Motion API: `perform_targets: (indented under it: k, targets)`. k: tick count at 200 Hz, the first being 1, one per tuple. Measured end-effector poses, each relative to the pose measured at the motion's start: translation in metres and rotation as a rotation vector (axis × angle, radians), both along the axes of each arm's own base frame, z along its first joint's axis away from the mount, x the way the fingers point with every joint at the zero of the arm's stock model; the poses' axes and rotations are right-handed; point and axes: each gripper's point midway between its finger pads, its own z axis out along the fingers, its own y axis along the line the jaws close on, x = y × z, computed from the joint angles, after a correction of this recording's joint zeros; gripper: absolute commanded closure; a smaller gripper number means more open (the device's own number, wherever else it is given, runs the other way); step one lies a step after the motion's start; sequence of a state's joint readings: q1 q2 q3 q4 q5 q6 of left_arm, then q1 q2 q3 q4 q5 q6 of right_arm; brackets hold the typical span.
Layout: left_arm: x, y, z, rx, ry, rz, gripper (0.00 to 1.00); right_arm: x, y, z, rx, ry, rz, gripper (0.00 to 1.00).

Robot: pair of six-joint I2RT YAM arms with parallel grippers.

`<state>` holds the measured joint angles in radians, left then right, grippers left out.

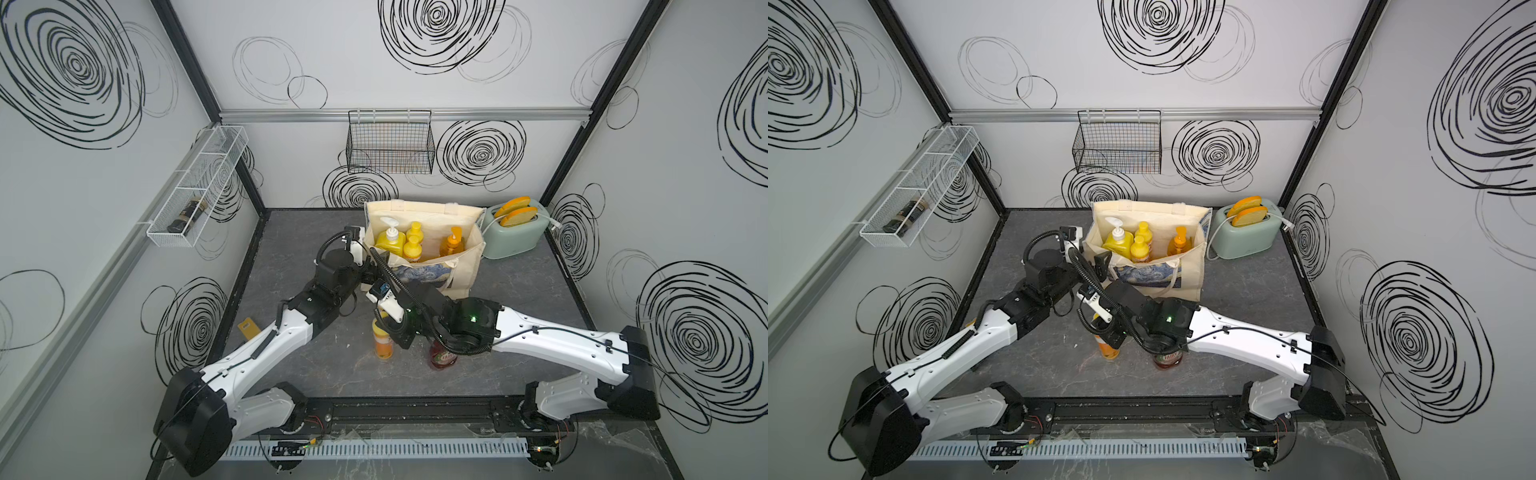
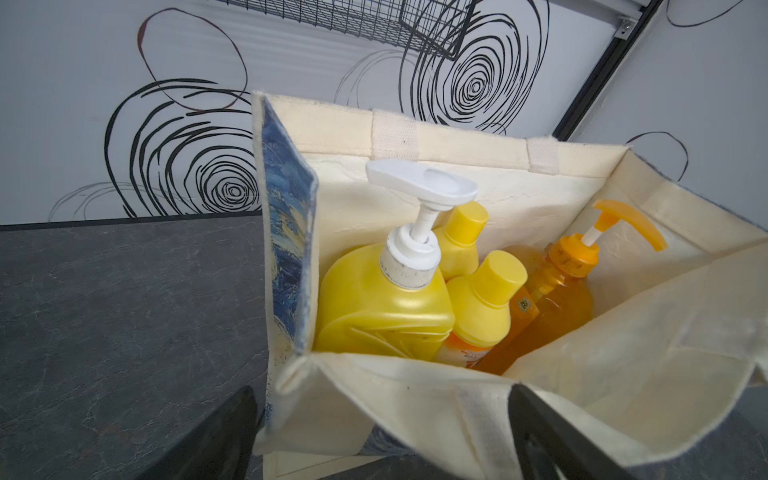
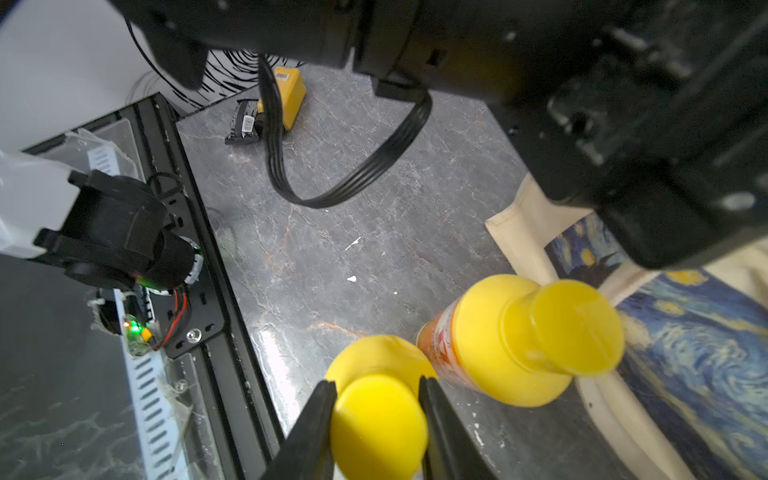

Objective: Pack dish soap into the shopping bag
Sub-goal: Pick up the bottle of dish soap at the center of the board.

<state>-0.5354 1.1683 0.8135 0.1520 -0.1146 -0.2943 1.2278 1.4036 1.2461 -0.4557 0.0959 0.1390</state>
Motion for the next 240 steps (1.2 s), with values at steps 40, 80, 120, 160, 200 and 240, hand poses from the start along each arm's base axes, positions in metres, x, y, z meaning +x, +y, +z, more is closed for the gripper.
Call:
perform_targets:
  k: [40, 80, 120, 160, 200, 240]
  targets:
    - [0.0, 0.0, 0.0, 0.002, -0.001, -0.002, 0.04, 0.002, -0.002, 0.0, -0.007, -0.007, -0.01, 0.91]
    - [0.0, 0.0, 0.0, 0.004, -0.004, -0.004, 0.04, 0.001, -0.018, 0.004, -0.047, 0.0, -0.025, 0.99]
    - [0.0, -0.001, 0.0, 0.013, -0.009, -0.009, 0.04, 0.007, -0.047, 0.043, -0.028, -0.008, -0.065, 1.0]
    - [-0.001, -0.002, 0.001, 0.022, -0.015, -0.015, 0.04, 0.023, -0.072, 0.126, 0.12, -0.079, -0.13, 1.0]
    - [-0.002, -0.004, 0.001, 0.036, -0.021, -0.023, 0.04, 0.042, -0.102, 0.193, 0.228, -0.159, -0.222, 1.0]
    - [-0.002, -0.008, -0.003, 0.06, -0.023, -0.033, 0.04, 0.058, -0.118, 0.236, 0.272, -0.235, -0.291, 1.0]
